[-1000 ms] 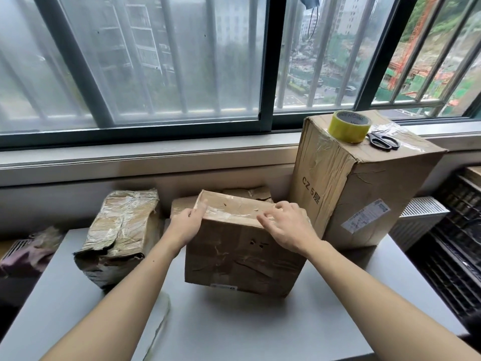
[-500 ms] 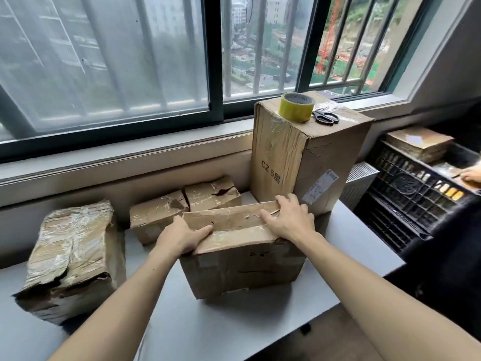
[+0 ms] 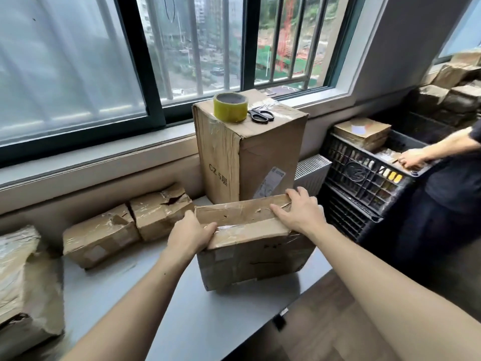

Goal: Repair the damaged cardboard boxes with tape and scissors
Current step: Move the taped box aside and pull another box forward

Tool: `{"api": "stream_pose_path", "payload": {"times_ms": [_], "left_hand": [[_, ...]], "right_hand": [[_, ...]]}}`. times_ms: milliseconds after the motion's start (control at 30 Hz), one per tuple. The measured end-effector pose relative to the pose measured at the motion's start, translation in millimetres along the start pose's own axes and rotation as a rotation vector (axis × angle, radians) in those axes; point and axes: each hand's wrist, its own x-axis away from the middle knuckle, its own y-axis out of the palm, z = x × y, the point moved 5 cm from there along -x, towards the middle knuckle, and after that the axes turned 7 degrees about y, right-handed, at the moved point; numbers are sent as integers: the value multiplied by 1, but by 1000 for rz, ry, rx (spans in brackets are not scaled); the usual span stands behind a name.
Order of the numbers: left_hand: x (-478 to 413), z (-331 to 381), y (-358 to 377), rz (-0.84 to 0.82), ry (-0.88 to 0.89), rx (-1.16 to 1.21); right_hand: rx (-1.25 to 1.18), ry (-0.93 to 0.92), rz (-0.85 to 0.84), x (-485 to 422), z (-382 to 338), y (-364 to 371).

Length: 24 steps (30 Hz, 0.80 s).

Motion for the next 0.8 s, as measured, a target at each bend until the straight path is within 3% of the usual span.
{"api": "stream_pose_path", "payload": {"times_ms": [233,567,800], "left_hand": [[3,60,34,58,-113,131],[-9,82,51,151,-267,190],[-12,68,54,142,-303,232]], "right_hand": [[52,-137,-9,-78,35,-8],[71,-303,-20,-133,22,-15],[-132,-585,150,-102,-15,-22]]}}
